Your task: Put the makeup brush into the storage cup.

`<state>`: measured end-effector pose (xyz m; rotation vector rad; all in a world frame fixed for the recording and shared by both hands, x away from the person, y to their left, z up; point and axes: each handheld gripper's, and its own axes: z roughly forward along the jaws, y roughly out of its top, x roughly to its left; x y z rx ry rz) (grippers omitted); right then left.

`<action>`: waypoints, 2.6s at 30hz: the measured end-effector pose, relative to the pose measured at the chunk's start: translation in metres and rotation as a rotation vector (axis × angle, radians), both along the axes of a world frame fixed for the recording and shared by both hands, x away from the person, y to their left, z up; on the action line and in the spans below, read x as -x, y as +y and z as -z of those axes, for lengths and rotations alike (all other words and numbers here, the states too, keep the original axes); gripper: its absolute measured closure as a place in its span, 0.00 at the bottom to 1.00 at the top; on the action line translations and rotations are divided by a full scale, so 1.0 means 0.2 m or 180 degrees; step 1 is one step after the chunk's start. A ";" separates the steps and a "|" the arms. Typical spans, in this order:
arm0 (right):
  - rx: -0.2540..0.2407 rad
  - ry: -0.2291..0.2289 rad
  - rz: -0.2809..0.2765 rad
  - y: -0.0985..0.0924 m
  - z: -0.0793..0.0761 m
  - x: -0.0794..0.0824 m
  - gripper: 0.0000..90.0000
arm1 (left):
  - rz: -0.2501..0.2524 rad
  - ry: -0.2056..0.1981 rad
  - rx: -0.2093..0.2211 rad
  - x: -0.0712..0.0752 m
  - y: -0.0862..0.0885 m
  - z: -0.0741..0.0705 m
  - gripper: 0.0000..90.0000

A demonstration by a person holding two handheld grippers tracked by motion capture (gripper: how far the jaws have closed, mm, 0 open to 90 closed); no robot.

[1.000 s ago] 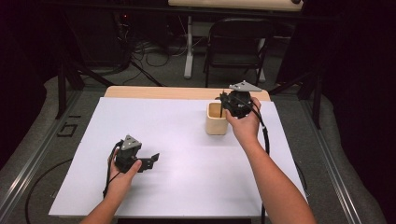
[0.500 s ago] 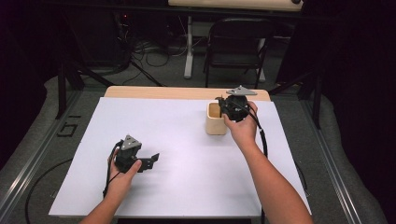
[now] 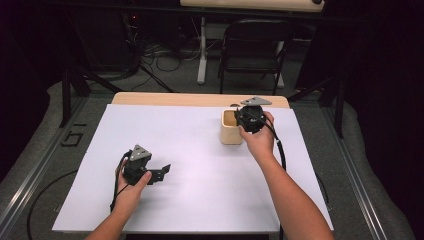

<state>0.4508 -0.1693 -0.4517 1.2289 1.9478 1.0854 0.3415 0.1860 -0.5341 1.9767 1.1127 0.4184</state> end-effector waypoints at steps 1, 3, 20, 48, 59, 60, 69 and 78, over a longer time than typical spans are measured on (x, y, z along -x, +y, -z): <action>0.0009 0.0004 -0.0006 0.00 0.00 0.00 0.93 | 0.0001 0.0001 -0.0001 0.00 0.00 0.00 0.18; 0.0031 0.0014 -0.0006 0.00 0.01 0.00 0.93 | 0.0001 0.0001 -0.0002 0.00 0.00 0.00 0.18; 0.0142 0.0073 -0.0027 0.00 0.05 -0.01 0.93 | 0.0002 0.0000 -0.0002 0.00 0.00 0.00 0.18; 0.0204 0.0122 -0.0064 0.02 0.07 -0.02 0.92 | 0.0010 0.0005 -0.0015 0.00 0.00 0.00 0.18; 0.0155 0.0116 -0.0099 0.02 0.07 -0.01 0.85 | 0.0007 0.0007 -0.0008 0.00 0.00 0.00 0.18; 0.0176 0.0094 -0.0088 0.02 0.06 -0.01 0.80 | 0.0007 0.0005 -0.0013 0.00 0.00 0.00 0.18; 0.0204 -0.0007 -0.0116 0.02 0.05 -0.01 0.50 | 0.0010 0.0006 -0.0017 0.00 0.00 0.00 0.18; 0.0219 0.0019 -0.0136 0.02 0.04 0.00 0.43 | 0.0003 0.0003 -0.0004 0.00 0.00 0.00 0.18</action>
